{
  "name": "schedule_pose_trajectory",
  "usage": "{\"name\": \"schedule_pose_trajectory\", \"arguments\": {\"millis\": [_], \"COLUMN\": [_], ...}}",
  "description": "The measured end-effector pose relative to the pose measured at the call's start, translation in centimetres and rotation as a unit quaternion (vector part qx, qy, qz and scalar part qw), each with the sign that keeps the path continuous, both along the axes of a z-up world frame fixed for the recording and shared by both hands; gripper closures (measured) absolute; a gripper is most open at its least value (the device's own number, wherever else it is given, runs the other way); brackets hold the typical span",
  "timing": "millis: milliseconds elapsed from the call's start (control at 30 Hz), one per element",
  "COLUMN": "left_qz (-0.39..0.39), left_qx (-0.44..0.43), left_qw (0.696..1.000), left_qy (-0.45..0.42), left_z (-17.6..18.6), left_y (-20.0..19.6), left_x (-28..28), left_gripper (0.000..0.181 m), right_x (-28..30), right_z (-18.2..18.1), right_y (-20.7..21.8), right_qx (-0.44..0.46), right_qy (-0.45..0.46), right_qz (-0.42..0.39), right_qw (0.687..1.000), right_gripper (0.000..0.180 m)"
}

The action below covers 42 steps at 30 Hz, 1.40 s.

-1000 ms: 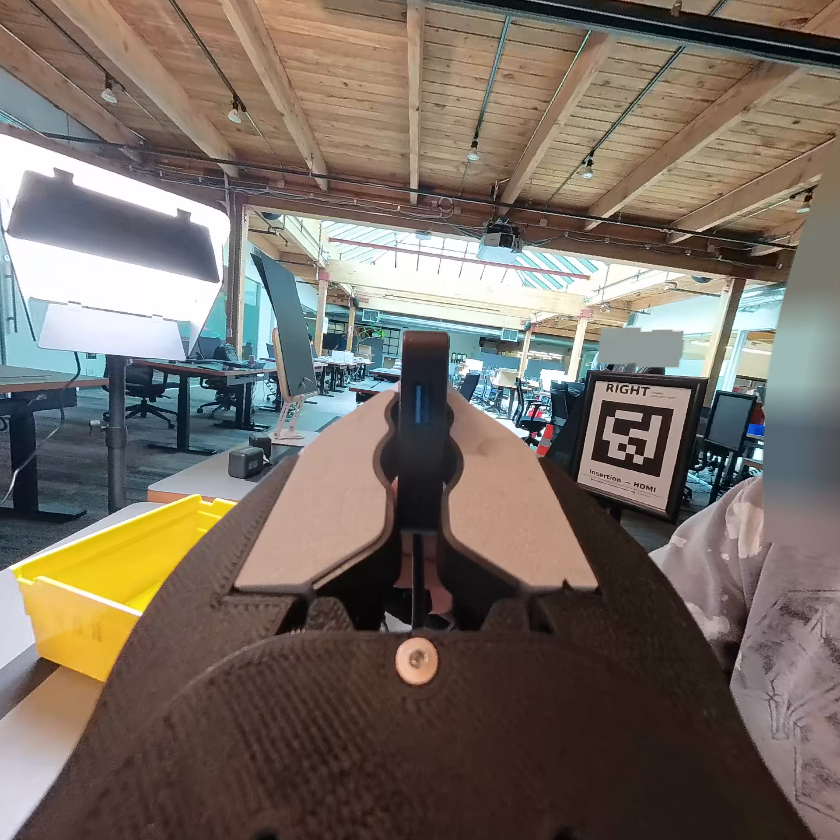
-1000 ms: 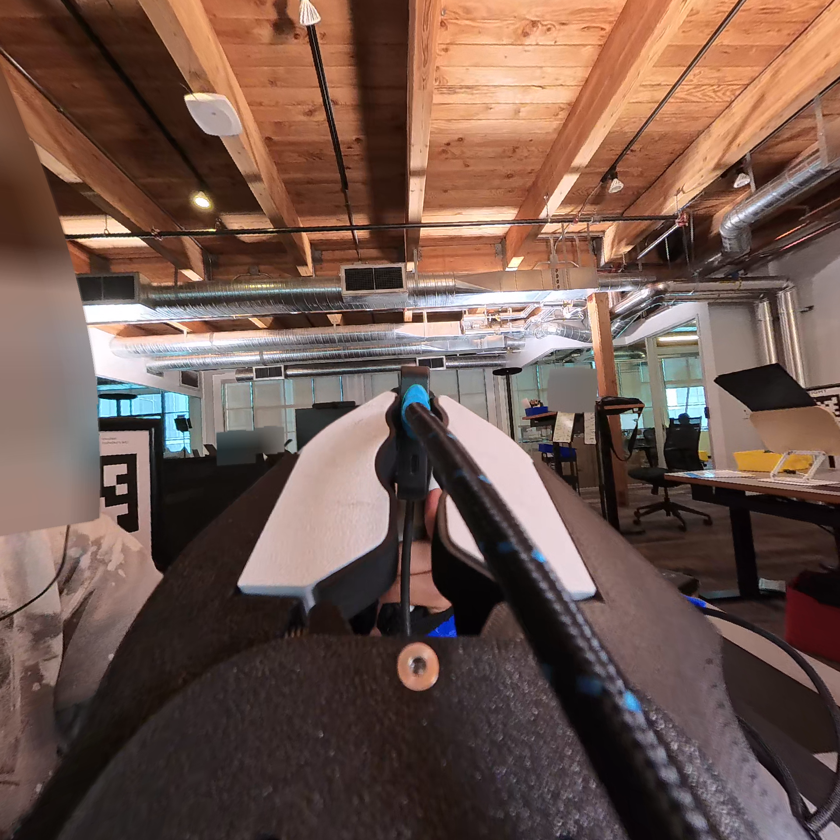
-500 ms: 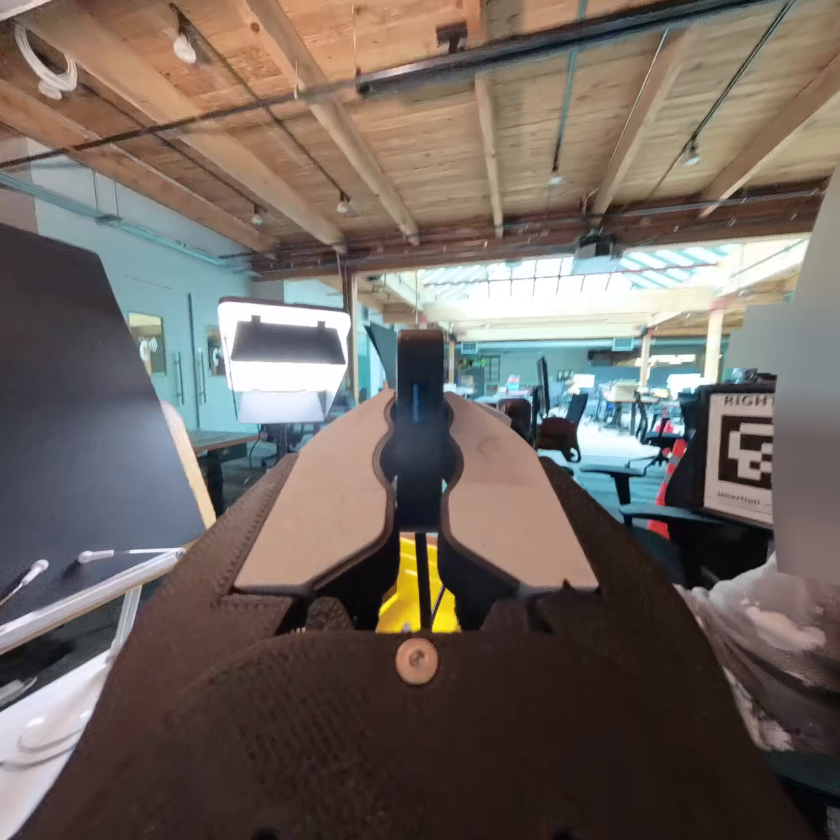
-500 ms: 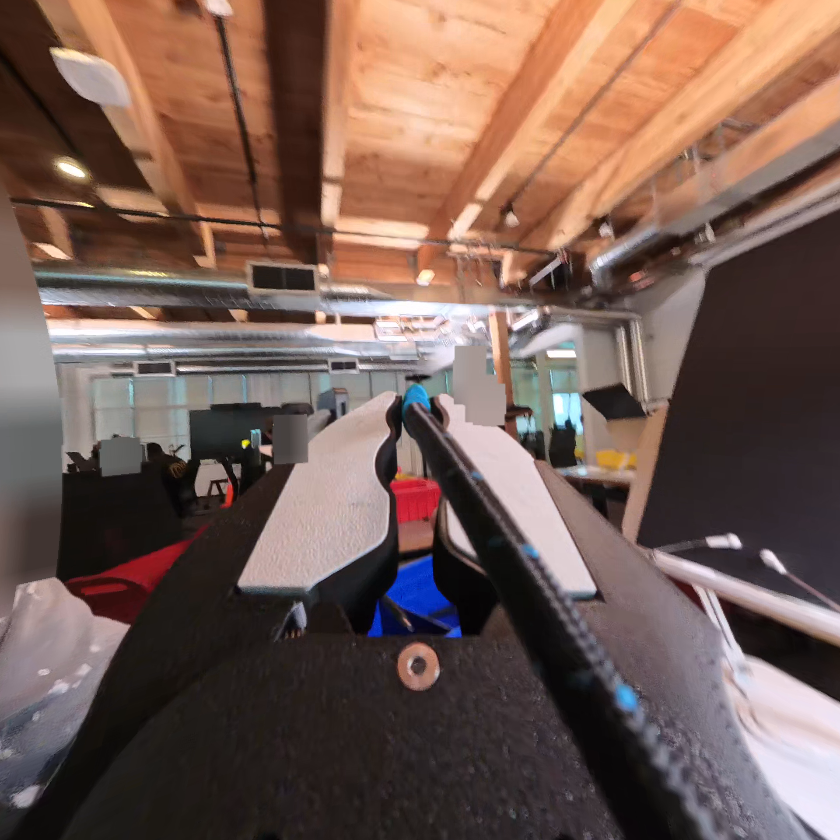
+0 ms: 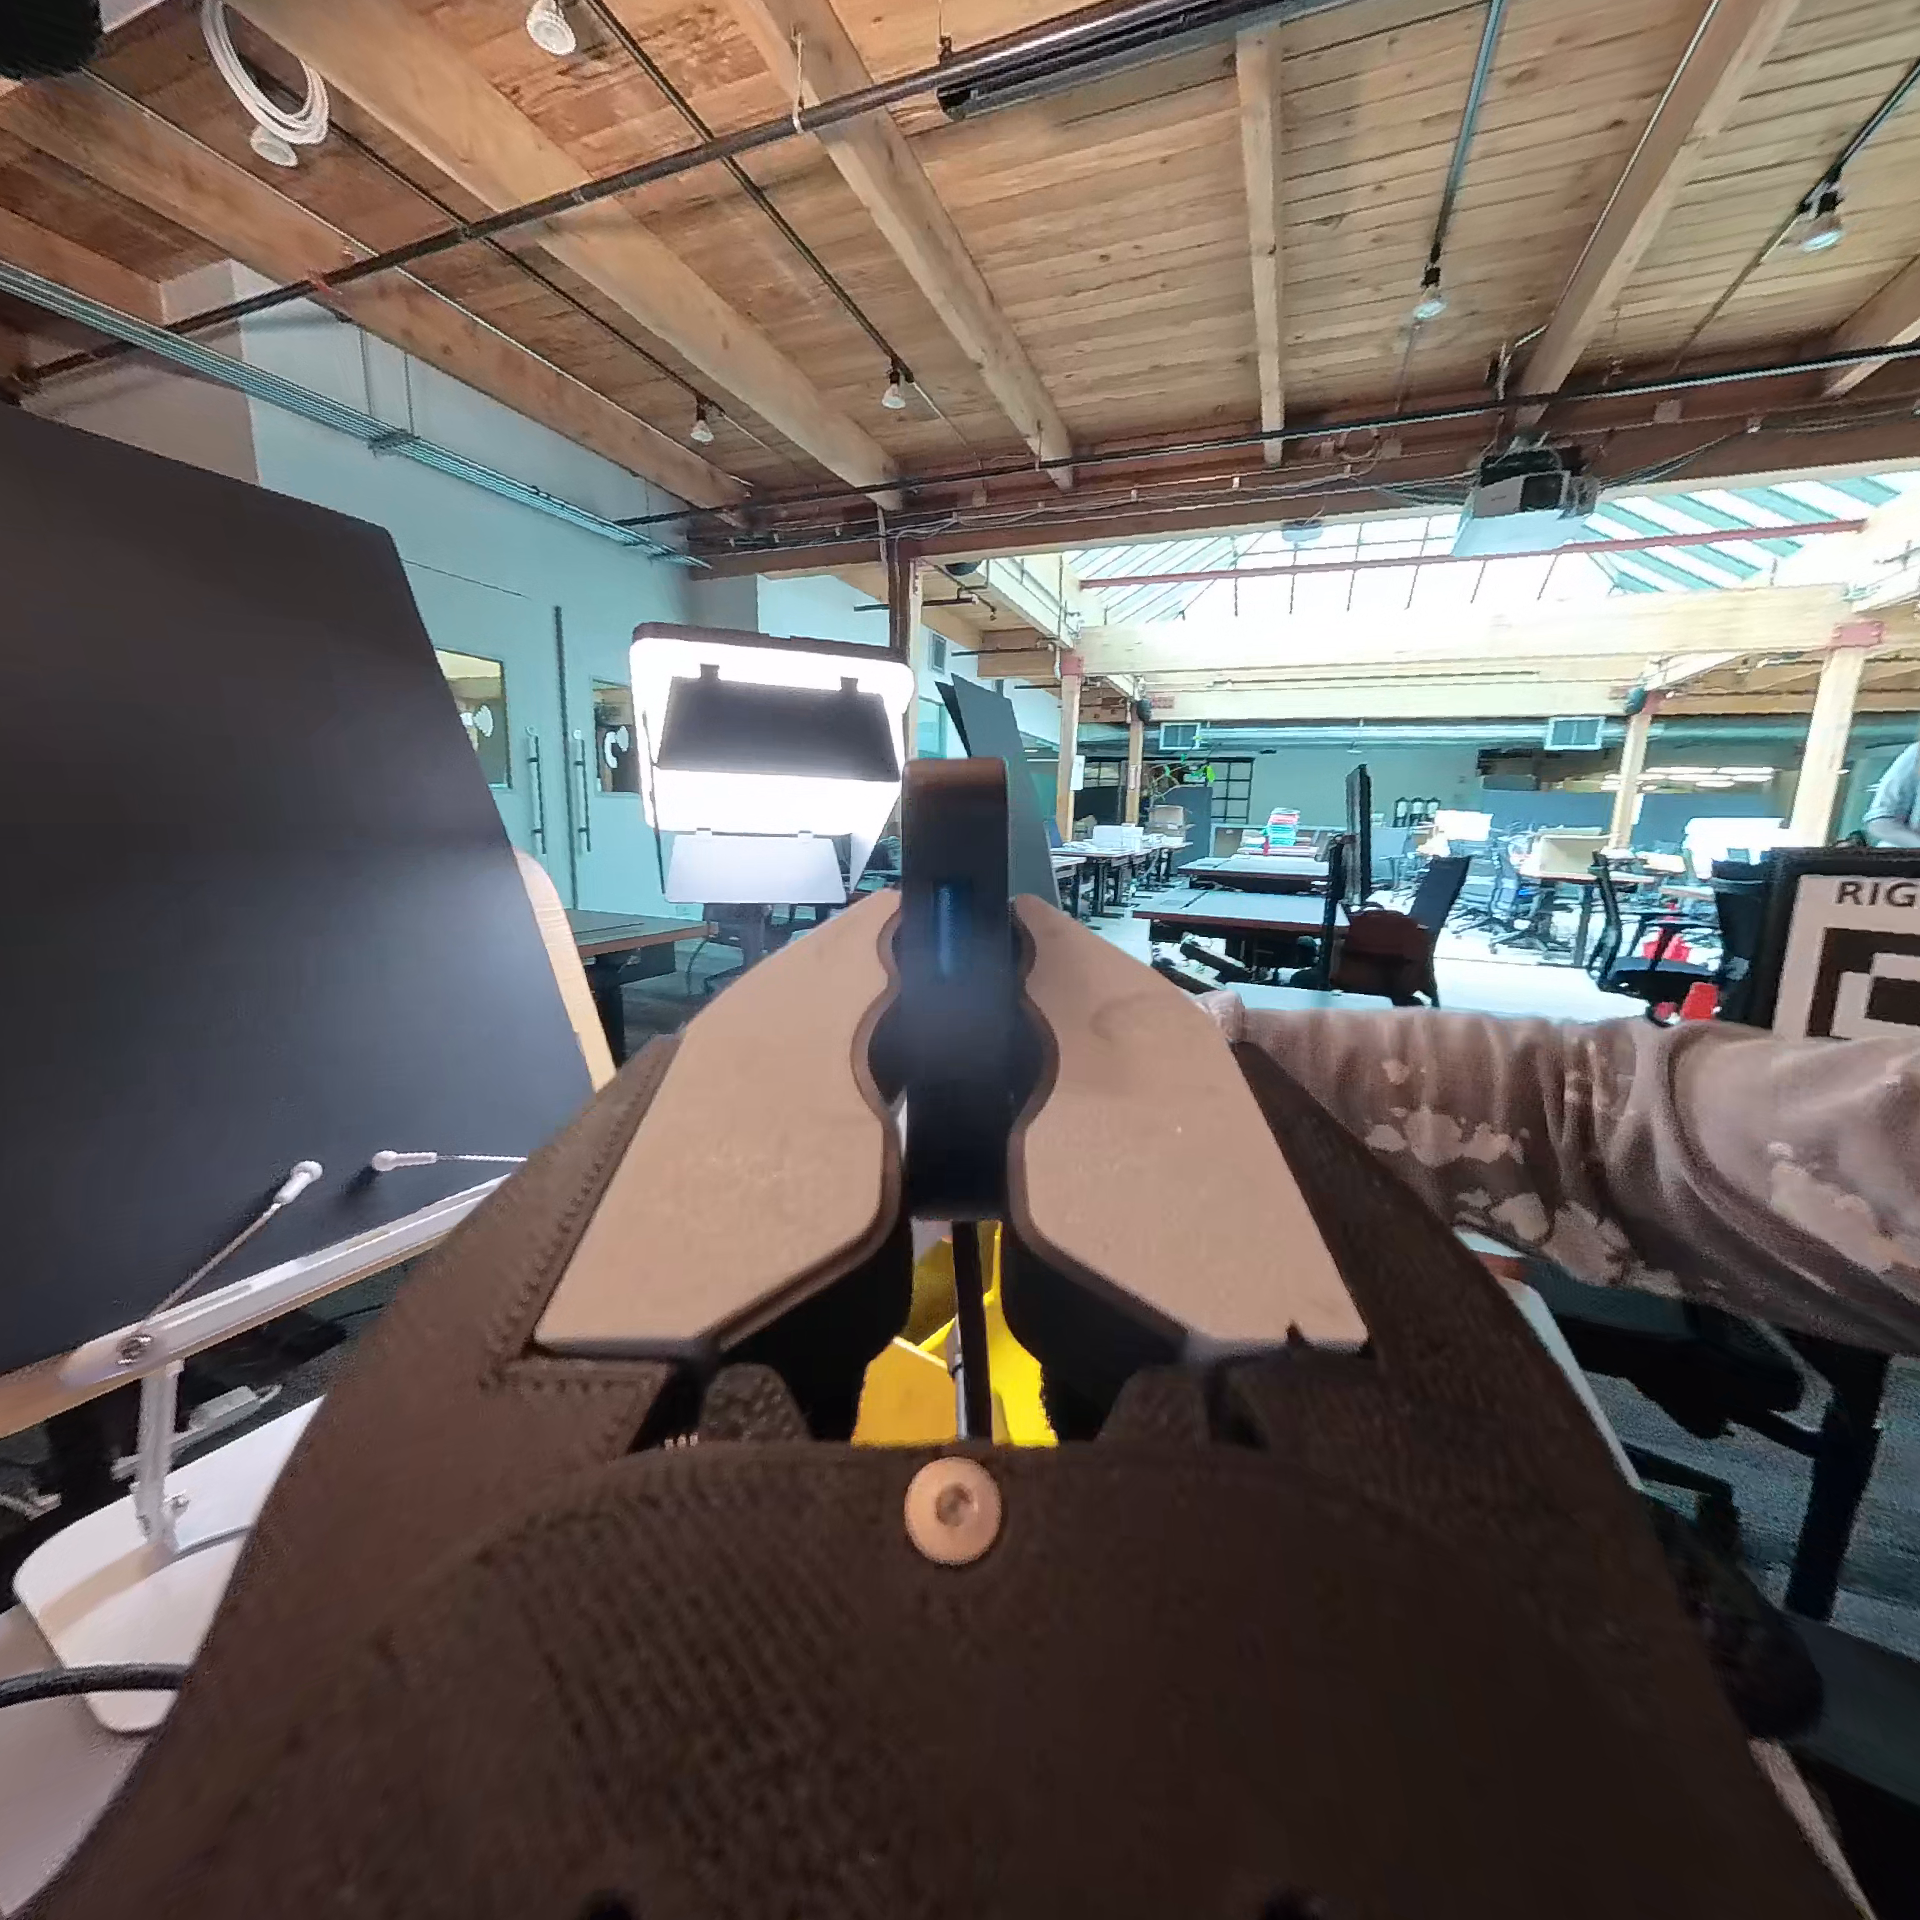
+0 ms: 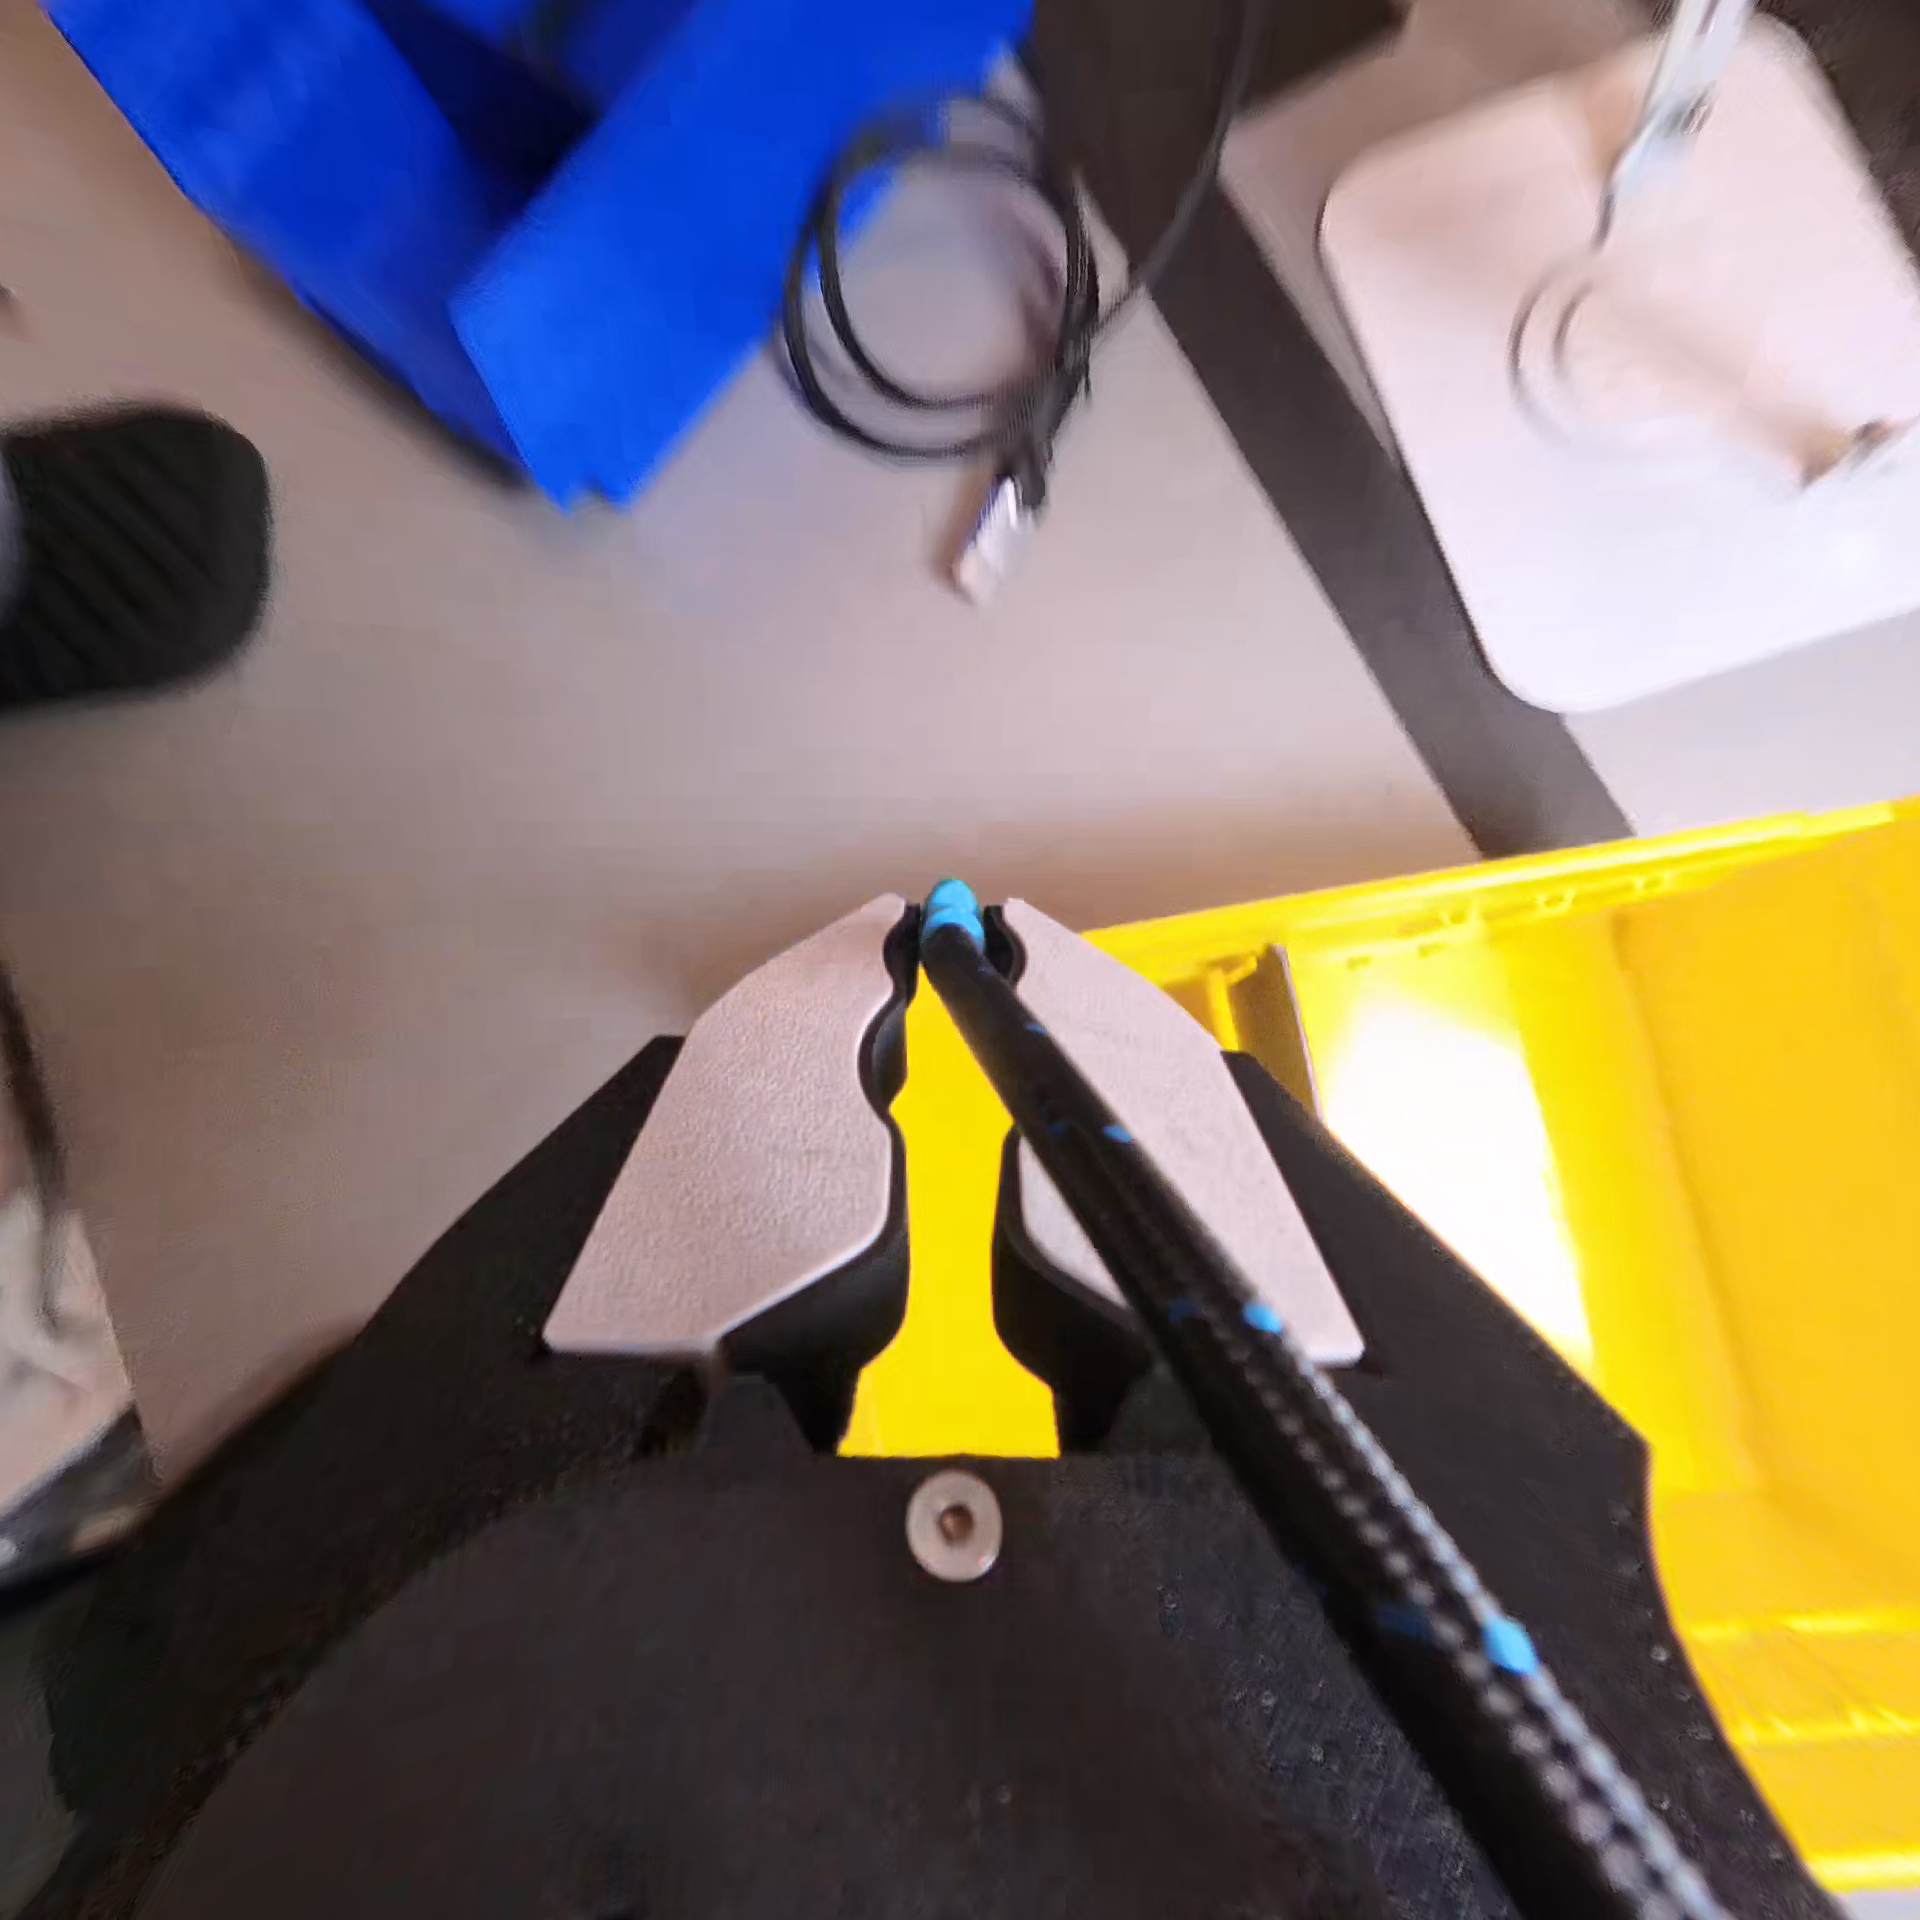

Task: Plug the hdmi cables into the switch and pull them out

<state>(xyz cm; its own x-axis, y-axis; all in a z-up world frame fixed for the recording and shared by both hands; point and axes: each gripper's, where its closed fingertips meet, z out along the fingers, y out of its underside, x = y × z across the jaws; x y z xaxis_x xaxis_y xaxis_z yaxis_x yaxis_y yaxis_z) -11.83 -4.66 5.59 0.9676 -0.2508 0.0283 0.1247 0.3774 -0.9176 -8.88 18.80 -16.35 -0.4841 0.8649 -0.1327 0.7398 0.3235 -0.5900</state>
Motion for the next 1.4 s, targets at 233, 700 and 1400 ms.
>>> {"name": "schedule_pose_trajectory", "arguments": {"millis": [233,700,1400], "left_qz": [0.009,-0.007,-0.164], "left_qx": [0.011,-0.045,-0.205], "left_qw": [1.000,0.998,0.936], "left_qy": [0.009,0.046,0.234], "left_z": [0.7,-1.4,-11.4], "left_y": [-1.4,1.6,8.1], "left_x": [-0.6,1.1,12.6], "left_gripper": [0.166,0.166,0.165], "right_x": [3.8,8.7,8.8], "right_z": [-6.8,-4.1,11.6], "right_y": [1.7,0.1,-16.3], "right_qx": [0.033,0.065,0.024], "right_qy": [-0.124,-0.019,0.307], "right_qz": [0.005,-0.072,0.166], "right_qw": [0.992,0.995,0.937], "right_gripper": [0.168,0.143,0.166]}}
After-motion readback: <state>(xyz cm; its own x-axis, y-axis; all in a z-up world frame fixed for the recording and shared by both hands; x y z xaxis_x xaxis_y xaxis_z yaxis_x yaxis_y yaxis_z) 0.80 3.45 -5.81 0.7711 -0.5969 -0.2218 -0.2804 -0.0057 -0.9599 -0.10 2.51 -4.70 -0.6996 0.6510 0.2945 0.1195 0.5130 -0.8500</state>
